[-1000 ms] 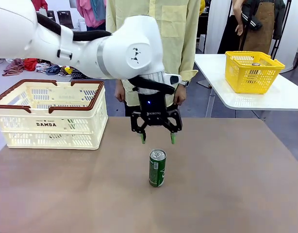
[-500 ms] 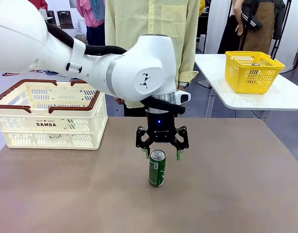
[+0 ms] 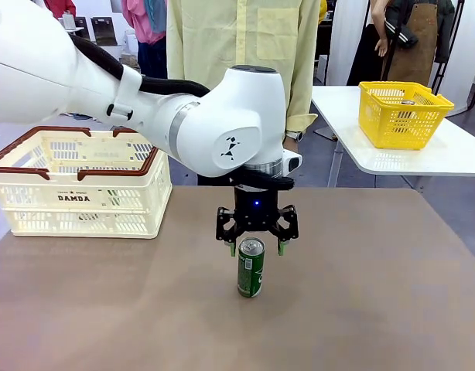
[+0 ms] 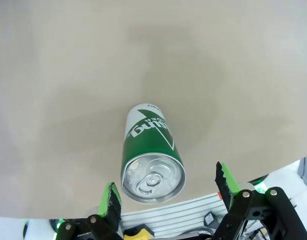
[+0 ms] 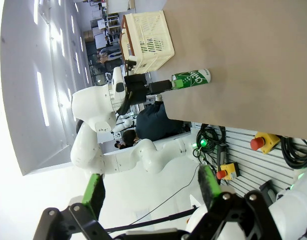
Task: Place the drinks into the Shopping basket.
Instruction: Pick up one drink and place it into the Shopping basket.
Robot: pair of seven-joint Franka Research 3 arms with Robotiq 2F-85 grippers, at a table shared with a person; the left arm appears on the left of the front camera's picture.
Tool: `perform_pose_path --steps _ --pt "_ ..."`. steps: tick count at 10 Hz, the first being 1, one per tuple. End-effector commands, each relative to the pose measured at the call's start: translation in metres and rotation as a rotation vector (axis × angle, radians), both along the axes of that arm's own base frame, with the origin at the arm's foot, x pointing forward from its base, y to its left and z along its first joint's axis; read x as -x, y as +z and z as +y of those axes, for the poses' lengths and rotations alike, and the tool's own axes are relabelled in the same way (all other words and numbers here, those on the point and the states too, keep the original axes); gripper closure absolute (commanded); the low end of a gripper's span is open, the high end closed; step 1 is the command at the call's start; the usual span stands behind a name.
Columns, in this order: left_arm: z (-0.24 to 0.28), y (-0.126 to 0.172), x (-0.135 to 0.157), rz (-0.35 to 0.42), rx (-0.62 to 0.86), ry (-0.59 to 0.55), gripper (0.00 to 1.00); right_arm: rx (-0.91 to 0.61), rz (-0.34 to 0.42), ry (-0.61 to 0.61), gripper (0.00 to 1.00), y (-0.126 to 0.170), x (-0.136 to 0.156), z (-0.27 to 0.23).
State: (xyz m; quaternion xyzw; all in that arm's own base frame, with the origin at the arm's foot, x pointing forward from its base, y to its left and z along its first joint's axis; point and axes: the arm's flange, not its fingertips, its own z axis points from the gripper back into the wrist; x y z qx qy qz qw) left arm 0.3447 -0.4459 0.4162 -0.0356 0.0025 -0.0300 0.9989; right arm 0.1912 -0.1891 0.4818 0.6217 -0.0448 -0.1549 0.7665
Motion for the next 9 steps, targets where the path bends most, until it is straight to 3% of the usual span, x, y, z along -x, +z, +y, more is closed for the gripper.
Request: perform_pose_path --steps 1,9 --pt "0.002 0.005 0.001 -0.021 -0.007 -0.003 0.0 -0.011 -0.011 -0.002 0.0 0.003 0.0 0.0" --pt "0.008 -0.031 -0.013 0.101 -0.039 0.018 0.0 -0.011 -0.011 -0.002 0.0 0.003 0.0 0.0"
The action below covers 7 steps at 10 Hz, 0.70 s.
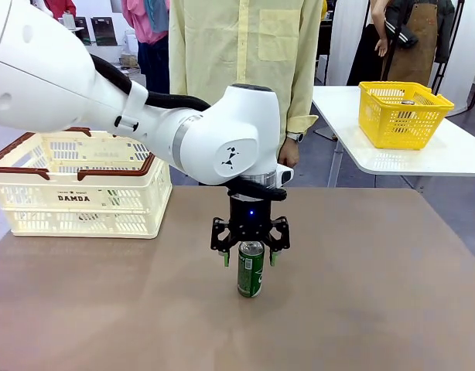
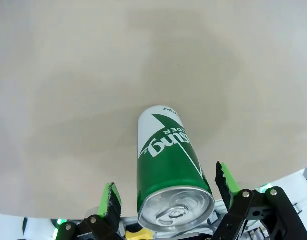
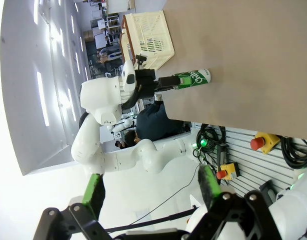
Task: Place the drinks into the Shopping basket.
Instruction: Pick up one drink and place it into the Shopping basket.
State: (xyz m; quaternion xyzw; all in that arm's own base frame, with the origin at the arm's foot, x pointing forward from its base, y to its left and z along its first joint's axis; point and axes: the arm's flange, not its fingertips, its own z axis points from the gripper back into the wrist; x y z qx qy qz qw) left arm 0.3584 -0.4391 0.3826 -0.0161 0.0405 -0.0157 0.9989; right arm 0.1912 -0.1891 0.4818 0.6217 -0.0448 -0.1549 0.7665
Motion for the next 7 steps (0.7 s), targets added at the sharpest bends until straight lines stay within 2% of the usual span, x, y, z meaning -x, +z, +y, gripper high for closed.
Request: perform_pose_path --steps 1,2,3,4,5,7 --pt "0.0016 0.0006 -0.0004 0.031 0.0 -0.005 0.0 -0.011 -0.011 -0.002 0.0 0.0033 0.0001 -0.0002" --pt "0.0029 0.0 -0.0012 0.036 0.014 -0.003 0.0 -0.011 -0.011 -0.002 0.0 0.0033 0.0001 -0.0002" --pt "0.0036 -0.0006 -0.0006 0.025 0.019 -0.001 0.12 -0.011 -0.011 -0.002 0.0 0.0033 0.0001 -0.0002" --pt "0.0036 -0.0007 -0.0018 0.024 0.011 0.0 0.72 -0.011 -0.011 -0.002 0.0 0.0033 0.0001 -0.0002" --pt "0.0041 -0.0013 -0.0015 0.02 0.012 0.002 1.0 -0.011 -0.011 -0.002 0.0 0.0033 0.0001 -0.0002" --pt "0.0042 -0.0021 -0.0008 0.028 0.011 -0.002 1.0 -0.011 -0.011 -0.002 0.0 0.0033 0.0001 -0.0002"
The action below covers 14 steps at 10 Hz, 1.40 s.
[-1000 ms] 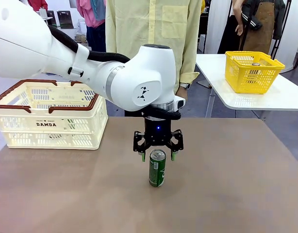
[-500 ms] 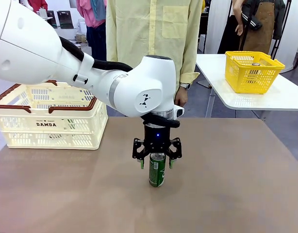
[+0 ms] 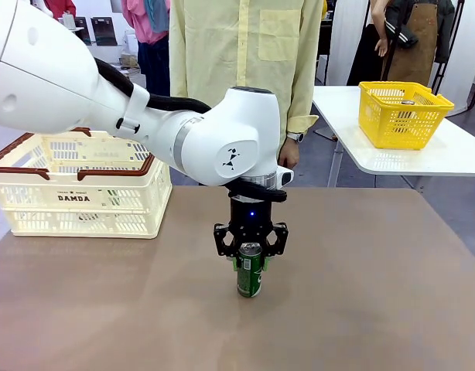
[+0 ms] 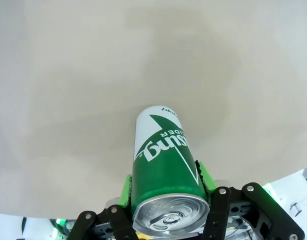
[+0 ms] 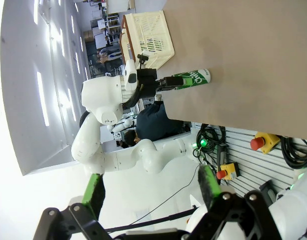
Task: Place the drinks into the Shopping basket.
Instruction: Pick up one drink and place it into the Shopping basket.
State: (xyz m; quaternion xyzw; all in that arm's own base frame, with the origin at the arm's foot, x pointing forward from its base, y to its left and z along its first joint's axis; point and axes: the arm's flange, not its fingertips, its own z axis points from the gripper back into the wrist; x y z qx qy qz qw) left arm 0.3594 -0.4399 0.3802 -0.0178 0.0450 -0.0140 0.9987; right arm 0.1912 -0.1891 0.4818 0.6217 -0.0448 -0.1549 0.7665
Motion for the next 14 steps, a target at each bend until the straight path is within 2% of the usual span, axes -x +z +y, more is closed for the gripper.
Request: perform_pose_path --steps 1,4,5,7,9,11,12,13,14 --pt "0.005 0.0 0.0 0.018 0.006 -0.006 1.0 -0.011 -0.011 -0.002 0.0 0.003 0.0 0.0" --pt "0.006 0.003 0.0 0.001 -0.001 -0.009 1.0 -0.011 -0.011 -0.002 0.0 0.003 0.0 0.0" --pt "0.009 0.013 0.002 -0.028 -0.009 -0.006 1.0 -0.011 -0.011 -0.002 0.0 0.003 0.0 0.0" --pt "0.019 0.06 0.009 -0.089 -0.014 -0.06 1.0 -0.011 -0.011 -0.002 0.0 0.003 0.0 0.0" --pt "0.038 0.119 0.017 -0.043 -0.001 -0.171 1.0 -0.011 -0.011 -0.002 0.0 0.003 0.0 0.0" --pt "0.064 0.165 0.016 0.03 0.022 -0.219 1.0 -0.011 -0.011 -0.002 0.0 0.003 0.0 0.0" --pt "0.082 0.185 0.015 0.031 0.052 -0.219 1.0 -0.011 -0.011 -0.002 0.0 0.003 0.0 0.0" --pt "0.096 0.196 0.015 0.017 0.079 -0.221 1.0 -0.011 -0.011 -0.002 0.0 0.003 0.0 0.0" --pt "0.108 0.193 0.016 0.021 0.114 -0.207 1.0 -0.011 -0.011 -0.002 0.0 0.003 0.0 0.0"
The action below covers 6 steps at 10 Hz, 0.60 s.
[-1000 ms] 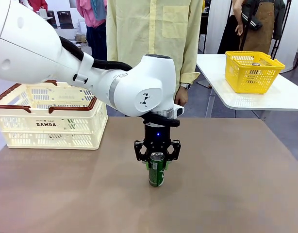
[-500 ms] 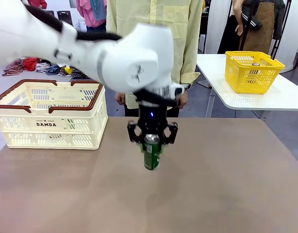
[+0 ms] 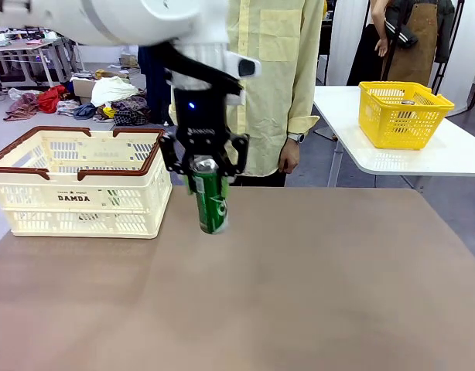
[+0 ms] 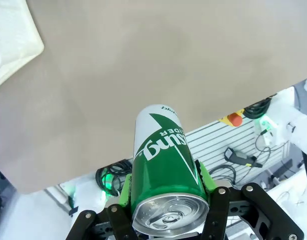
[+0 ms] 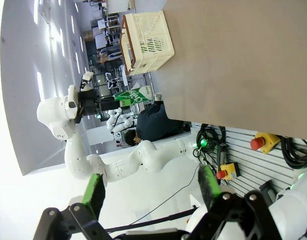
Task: Place the drinks into the Shopping basket.
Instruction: Pick up one drink and place it into the Shopping basket.
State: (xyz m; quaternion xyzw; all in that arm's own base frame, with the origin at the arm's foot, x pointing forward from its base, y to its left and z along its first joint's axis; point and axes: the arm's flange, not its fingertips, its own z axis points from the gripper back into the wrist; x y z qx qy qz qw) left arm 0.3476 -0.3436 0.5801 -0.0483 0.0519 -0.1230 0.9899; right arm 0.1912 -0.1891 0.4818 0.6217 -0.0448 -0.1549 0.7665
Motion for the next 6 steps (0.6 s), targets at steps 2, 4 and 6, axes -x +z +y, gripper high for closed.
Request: perform_pose_path --steps 2,4,6 --pt "-0.015 -0.0089 0.005 -0.006 -0.022 -0.008 1.0 -0.011 -0.011 -0.002 0.0 0.0034 0.0001 -0.0002" --pt "-0.015 -0.0089 0.005 -0.006 -0.022 -0.008 1.0 -0.011 -0.011 -0.002 0.0 0.0034 0.0001 -0.0002" --pt "-0.0171 -0.0146 0.0058 0.016 -0.018 -0.026 1.0 -0.011 -0.011 -0.002 0.0 0.0034 0.0001 -0.0002"
